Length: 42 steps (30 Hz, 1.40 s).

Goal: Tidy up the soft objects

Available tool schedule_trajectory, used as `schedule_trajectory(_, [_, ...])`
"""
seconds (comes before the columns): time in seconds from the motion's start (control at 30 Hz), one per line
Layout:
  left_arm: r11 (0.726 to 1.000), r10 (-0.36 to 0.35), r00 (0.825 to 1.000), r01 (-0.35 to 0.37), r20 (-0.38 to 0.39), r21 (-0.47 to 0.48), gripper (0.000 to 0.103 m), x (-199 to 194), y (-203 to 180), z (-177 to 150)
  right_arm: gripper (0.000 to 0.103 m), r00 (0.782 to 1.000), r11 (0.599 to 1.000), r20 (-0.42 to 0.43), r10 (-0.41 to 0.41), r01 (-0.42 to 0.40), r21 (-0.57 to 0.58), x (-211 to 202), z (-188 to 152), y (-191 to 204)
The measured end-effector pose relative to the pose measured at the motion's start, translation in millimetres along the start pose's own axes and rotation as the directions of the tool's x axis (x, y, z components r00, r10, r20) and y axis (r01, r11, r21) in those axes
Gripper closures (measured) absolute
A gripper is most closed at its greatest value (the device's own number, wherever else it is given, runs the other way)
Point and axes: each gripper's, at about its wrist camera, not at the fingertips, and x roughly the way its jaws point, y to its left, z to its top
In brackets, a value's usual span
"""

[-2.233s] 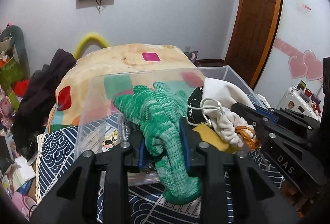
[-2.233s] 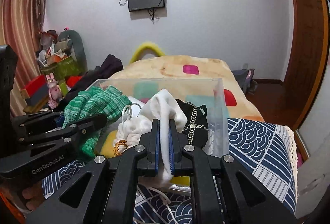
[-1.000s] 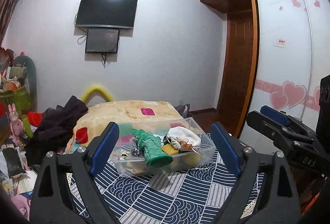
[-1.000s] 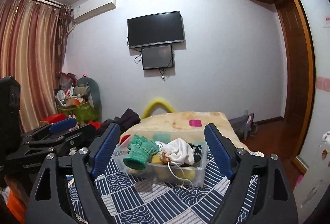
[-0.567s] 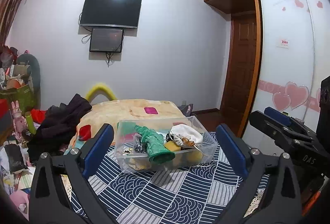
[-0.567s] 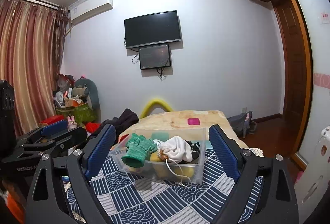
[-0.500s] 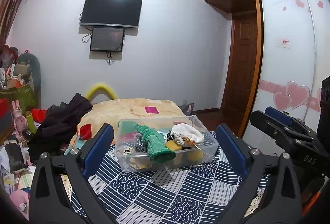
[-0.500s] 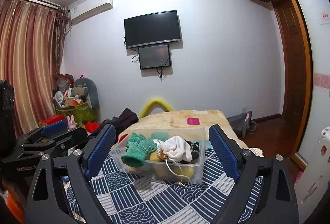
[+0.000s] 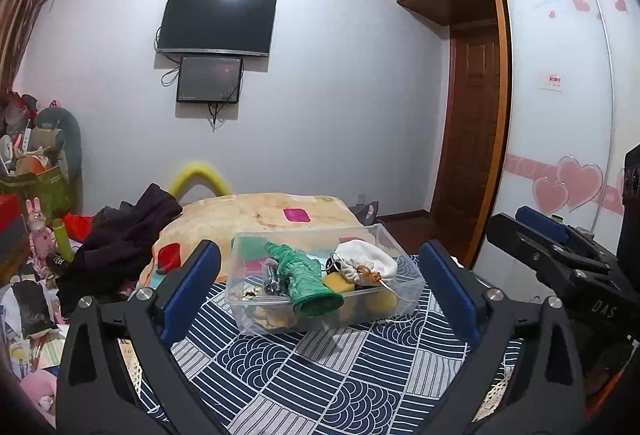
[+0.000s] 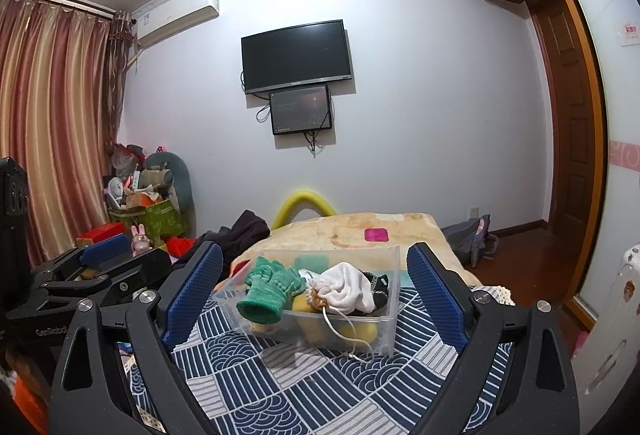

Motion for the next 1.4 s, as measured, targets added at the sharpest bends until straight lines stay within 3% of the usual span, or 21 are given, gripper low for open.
schedule_trajectory(1.3, [1.0,0.008,1.0,-0.008,0.029,-0.002,0.002,-8.2,-4.9,2.5,0.006,1.0,1.0,-0.002,-0.004,0.004,-0.006,-4.5,1.6,4.1])
schedule_trajectory(1.4, [1.0,-0.026,1.0,0.026,0.009,0.002,0.002,-7.7,-5.9,3.3,0.006,1.0,1.0,-0.007,-0.002,0.002,-0.006,-3.8,0.5,4.5])
